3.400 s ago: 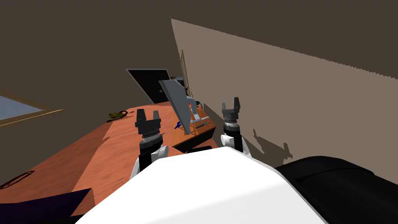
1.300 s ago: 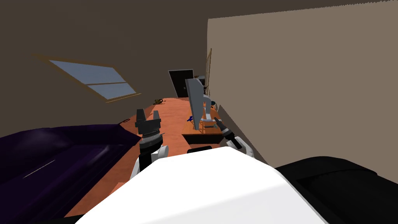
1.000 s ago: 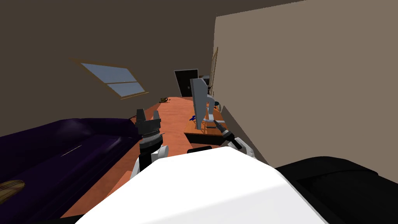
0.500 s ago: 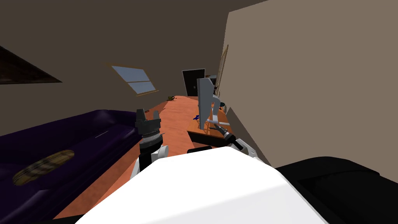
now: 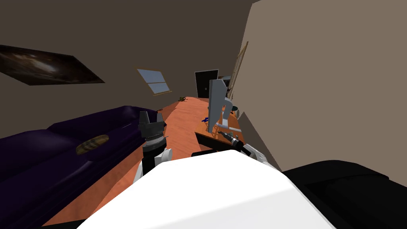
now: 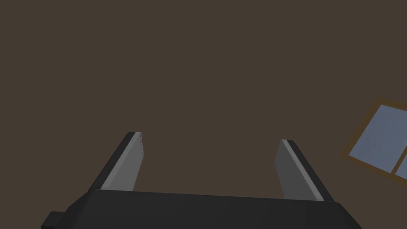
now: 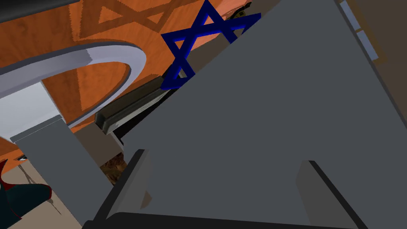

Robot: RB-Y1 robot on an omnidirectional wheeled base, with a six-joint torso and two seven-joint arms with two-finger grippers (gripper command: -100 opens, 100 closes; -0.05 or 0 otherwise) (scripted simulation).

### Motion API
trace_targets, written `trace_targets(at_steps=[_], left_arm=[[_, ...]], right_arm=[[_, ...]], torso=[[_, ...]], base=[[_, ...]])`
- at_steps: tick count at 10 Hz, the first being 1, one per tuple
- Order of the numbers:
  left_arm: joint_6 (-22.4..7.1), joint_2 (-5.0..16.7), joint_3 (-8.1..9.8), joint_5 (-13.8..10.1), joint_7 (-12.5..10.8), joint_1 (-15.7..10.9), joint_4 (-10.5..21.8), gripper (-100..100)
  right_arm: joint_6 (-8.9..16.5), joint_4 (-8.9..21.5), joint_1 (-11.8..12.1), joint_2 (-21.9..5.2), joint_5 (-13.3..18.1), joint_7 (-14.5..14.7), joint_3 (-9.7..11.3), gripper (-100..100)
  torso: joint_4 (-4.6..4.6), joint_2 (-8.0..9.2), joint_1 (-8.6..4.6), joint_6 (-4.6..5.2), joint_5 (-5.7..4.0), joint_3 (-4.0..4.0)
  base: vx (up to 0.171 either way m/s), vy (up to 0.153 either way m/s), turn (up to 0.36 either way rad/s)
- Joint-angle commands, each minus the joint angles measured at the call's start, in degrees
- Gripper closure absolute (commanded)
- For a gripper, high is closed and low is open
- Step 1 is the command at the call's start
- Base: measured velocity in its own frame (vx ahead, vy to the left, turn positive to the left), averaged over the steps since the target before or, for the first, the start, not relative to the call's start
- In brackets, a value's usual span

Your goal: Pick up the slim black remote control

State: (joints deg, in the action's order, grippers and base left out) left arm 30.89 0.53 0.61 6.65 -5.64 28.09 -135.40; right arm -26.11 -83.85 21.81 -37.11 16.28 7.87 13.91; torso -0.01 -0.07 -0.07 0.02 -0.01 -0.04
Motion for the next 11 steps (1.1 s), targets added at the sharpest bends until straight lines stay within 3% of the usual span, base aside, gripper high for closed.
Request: trace_targets(at_steps=[1, 2, 3, 5, 6, 8, 11], left_arm=[[0.0, 0.0, 0.0, 0.0, 0.0, 0.0, 0.0, 0], [0.0, 0.0, 0.01, 0.0, 0.0, 0.0, 0.0, 0], [0.0, 0.0, 0.01, 0.0, 0.0, 0.0, 0.0, 0], [0.0, 0.0, 0.01, 0.0, 0.0, 0.0, 0.0, 0], [0.0, 0.0, 0.01, 0.0, 0.0, 0.0, 0.0, 0], [0.0, 0.0, 0.01, 0.0, 0.0, 0.0, 0.0, 0], [0.0, 0.0, 0.01, 0.0, 0.0, 0.0, 0.0, 0]], right_arm=[[-0.1, 2.9, -0.2, -1.0, 0.5, 0.4, 0.7, -100], [-0.1, 3.3, -0.2, -1.0, 0.5, 0.4, 0.7, -100], [-0.1, 5.7, -0.5, -2.6, 1.6, 1.2, 2.1, -100], [-0.1, 6.6, -0.5, -2.6, 1.6, 1.2, 2.1, -100], [-0.1, 8.5, -0.8, -4.1, 2.7, 2.0, 3.6, -100], [-0.1, 9.8, -0.8, -4.1, 2.7, 2.0, 3.6, -100], [-0.2, 15.1, -1.4, -6.9, 4.9, 3.5, 6.7, -100]], torso=[[0.0, 0.0, 0.0, 0.0, 0.0, 0.0], [0.0, 0.0, -0.01, 0.06, 0.0, 0.0], [0.0, 0.01, 0.02, 0.08, 0.0, 0.0], [0.0, 0.0, 0.01, 0.05, 0.01, 0.0], [0.0, 0.0, 0.02, 0.08, 0.01, 0.0], [0.0, -0.02, 0.0, 0.07, 0.0, -0.01], [-0.01, -0.02, 0.0, 0.09, 0.0, -0.01]], base=[[-0.001, -0.014, 0.173], [0.0, -0.007, -0.019], [-0.003, -0.003, 0.269], [-0.001, -0.01, 0.134], [-0.001, -0.004, 0.358], [0.001, -0.013, 0.083], [-0.003, -0.011, 0.286]])
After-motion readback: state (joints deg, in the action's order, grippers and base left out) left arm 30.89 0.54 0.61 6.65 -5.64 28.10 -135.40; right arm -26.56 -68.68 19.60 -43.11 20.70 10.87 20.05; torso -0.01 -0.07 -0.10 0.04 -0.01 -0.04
